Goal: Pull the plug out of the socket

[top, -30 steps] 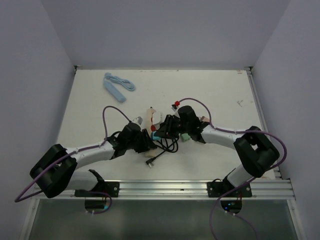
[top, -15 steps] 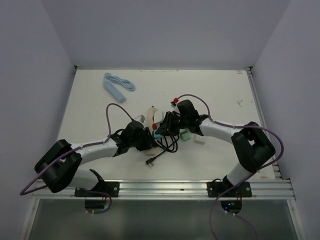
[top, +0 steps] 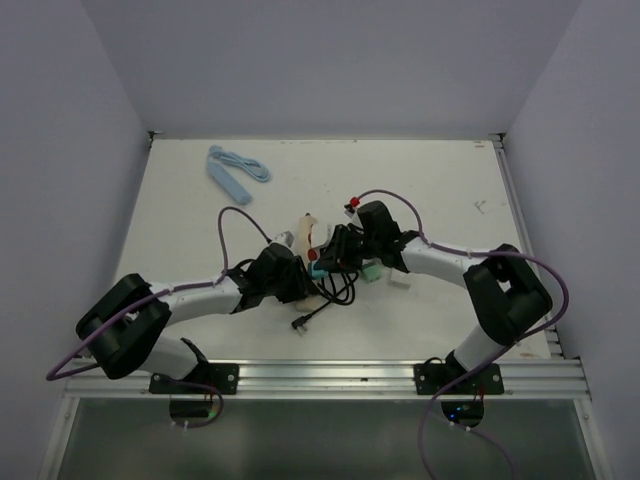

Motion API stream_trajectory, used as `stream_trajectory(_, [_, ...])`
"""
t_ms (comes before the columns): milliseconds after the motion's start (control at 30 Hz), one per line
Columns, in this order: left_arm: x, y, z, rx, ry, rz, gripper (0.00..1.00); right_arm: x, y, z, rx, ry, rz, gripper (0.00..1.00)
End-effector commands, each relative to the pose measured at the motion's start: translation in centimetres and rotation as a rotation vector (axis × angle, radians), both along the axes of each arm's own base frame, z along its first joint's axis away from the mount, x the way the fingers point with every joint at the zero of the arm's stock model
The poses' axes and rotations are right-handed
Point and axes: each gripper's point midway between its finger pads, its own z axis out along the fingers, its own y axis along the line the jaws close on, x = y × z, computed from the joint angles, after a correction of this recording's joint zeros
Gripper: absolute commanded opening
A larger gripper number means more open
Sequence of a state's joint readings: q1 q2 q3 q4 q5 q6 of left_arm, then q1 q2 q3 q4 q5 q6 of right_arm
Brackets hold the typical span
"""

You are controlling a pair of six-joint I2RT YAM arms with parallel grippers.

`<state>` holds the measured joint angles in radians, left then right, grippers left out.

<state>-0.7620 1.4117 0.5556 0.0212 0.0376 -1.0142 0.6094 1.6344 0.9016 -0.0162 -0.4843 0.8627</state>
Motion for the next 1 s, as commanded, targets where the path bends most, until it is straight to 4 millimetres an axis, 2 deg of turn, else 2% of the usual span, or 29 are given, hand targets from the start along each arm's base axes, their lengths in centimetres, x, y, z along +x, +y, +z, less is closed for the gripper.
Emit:
stream_trajectory(0, [-4.3,9.9,-6.6,0.378,0.191,0.159,0.00,2.3,-1.7,4.8,0.086,-0.188,-0.078,0.00])
stream_trajectory(67, [-4.0,10.2,-6.4,0.366,0.191,0.179,0.00,1.3,-2.4,3.9,0.068,-0.172,-0.076,0.00])
stream_trajectory(100, [-3.9,10.2,-6.3,0.363,0.190,0.185,0.00,0.9,-2.6,4.4,0.074,-0.188,-0.074,0.00])
stream_trajectory(133, [-3.9,10.3,-6.3,0.361,0.192,0.189,0.00,0.5,-3.0,3.8,0.065,-0.179,-0.081,0.00])
stream_trajectory(233, [-3.8,10.4,-6.2,0.351,0.196,0.204,0.00,-0.1,-3.5,3.8,0.084,-0.201,-0.094,0.00])
stream_trajectory(300, [-3.7,10.4,-6.2,0.343,0.197,0.212,0.00,0.0,-3.4,4.2,0.119,-0.223,-0.113,0.00])
stream_trajectory(400, [-3.7,10.5,-6.1,0.342,0.194,0.214,0.00,-0.1,-3.3,3.7,0.131,-0.210,-0.120,0.00])
stream_trajectory(500, [-3.6,10.6,-6.0,0.359,0.188,0.214,0.00,0.4,-3.0,4.0,0.106,-0.182,-0.116,0.00])
stream_trajectory(533, [-3.6,10.6,-6.0,0.365,0.188,0.212,0.00,1.1,-2.7,5.3,0.113,-0.200,-0.121,0.00])
stream_trajectory(567, [-3.7,10.5,-6.0,0.367,0.186,0.205,0.00,1.2,-3.0,4.8,0.077,-0.173,-0.133,0.00])
stream_trajectory(600, [-3.8,10.5,-6.1,0.367,0.187,0.202,0.00,1.9,-2.7,6.2,0.076,-0.192,-0.134,0.00])
stream_trajectory(700, [-3.9,10.4,-6.3,0.366,0.193,0.200,0.00,2.6,-3.1,6.2,0.009,-0.173,-0.155,0.00])
stream_trajectory(733, [-3.9,10.4,-6.4,0.368,0.196,0.201,0.00,3.2,-2.8,7.2,0.014,-0.189,-0.157,0.00])
stream_trajectory(800, [-3.9,10.3,-6.4,0.372,0.196,0.197,0.00,4.0,-2.7,7.8,-0.006,-0.195,-0.178,0.00])
stream_trajectory(967, [-3.6,9.9,-6.1,0.387,0.184,0.184,0.00,4.6,-1.9,7.4,-0.034,-0.170,-0.169,0.00])
